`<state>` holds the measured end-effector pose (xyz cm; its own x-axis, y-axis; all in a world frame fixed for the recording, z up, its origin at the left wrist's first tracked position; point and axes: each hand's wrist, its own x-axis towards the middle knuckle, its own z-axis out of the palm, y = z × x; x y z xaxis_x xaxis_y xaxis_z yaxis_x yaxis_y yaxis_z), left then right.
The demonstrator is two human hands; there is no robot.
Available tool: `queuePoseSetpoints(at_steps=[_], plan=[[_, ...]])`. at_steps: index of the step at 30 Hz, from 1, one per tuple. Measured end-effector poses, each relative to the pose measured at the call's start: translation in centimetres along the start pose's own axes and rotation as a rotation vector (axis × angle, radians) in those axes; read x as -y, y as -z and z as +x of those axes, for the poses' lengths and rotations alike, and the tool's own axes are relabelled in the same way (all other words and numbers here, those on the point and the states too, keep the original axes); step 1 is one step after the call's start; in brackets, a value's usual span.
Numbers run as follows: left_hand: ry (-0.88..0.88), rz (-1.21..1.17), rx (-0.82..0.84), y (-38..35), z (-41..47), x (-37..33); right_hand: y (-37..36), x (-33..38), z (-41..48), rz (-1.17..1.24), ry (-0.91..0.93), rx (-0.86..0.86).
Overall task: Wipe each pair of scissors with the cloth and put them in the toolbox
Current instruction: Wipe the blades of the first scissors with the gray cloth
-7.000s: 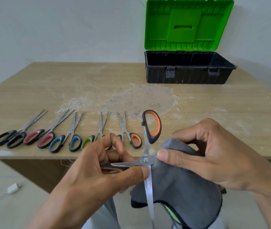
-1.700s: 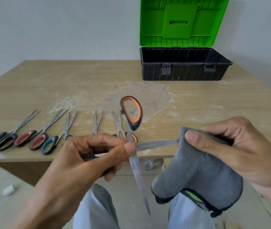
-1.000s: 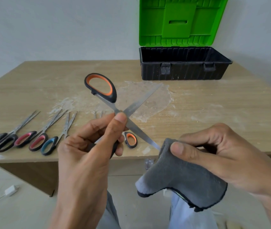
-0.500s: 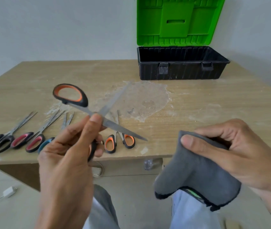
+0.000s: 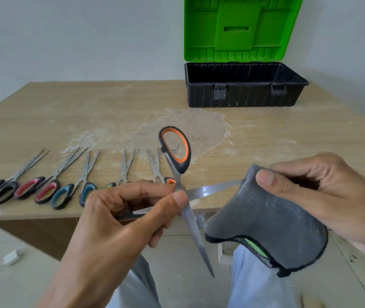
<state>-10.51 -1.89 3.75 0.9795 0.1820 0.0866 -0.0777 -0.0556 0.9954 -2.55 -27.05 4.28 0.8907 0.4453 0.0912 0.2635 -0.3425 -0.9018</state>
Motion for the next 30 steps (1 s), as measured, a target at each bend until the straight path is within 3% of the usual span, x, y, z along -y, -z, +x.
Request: queuePoseSetpoints(at_steps=[14,18,26,30], plan=[[0.036,0.068,0.151,0.3,0.5,0.2,-0.2,-0.7,0.1,-0.054,0.091,0.043],[-0.13,0.208,0.116,0.5,0.8,0.6,-0.5,-0.6,-0.1,-0.061,0.016,0.037],[-0.746,0.684,0.08,1.1,1.5,1.4,-0.9,-0.3,0.1,0.218,-0.284,0.211],[-0.794,0.74,0.033,1.2,1.7,1.8,-1.1,-0.4,0.1,0.36,-0.261,0.16]])
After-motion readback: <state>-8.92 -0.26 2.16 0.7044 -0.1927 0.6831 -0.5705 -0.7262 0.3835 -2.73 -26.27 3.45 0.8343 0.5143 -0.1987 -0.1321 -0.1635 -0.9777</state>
